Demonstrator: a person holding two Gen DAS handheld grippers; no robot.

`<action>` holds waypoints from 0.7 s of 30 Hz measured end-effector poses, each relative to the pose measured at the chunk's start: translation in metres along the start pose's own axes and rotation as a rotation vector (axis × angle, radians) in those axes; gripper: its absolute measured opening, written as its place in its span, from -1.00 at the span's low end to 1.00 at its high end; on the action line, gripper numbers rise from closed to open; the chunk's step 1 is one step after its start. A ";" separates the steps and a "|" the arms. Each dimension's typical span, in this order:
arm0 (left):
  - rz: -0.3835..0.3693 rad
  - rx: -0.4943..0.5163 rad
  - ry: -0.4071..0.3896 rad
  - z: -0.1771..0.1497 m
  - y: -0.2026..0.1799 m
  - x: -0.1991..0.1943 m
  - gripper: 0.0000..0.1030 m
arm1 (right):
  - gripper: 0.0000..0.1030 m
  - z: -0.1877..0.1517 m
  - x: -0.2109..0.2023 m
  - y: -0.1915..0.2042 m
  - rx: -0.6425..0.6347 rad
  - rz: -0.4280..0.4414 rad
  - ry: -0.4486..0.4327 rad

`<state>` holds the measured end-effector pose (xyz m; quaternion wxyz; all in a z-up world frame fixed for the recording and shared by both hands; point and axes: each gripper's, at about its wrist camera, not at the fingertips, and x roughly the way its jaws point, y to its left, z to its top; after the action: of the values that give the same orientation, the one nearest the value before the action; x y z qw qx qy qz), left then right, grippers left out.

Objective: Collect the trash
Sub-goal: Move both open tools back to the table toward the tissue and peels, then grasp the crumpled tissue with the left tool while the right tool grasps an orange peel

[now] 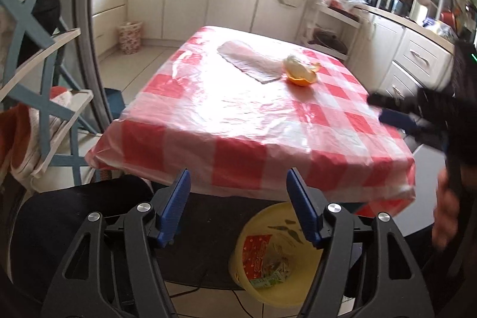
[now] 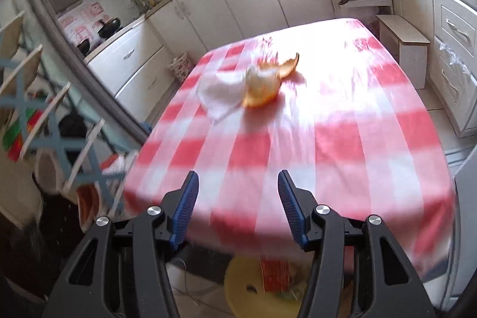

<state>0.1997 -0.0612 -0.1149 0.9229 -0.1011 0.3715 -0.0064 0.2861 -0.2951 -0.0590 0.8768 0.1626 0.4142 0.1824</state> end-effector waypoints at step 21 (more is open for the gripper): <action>0.055 -0.052 0.027 0.010 0.023 0.027 0.35 | -0.79 0.074 0.141 -0.013 -0.024 -0.075 0.158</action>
<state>0.2250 -0.0389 -0.1305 0.9147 -0.1146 0.3865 0.0271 0.4297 -0.2525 -0.1141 0.8495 0.1217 0.4857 0.1665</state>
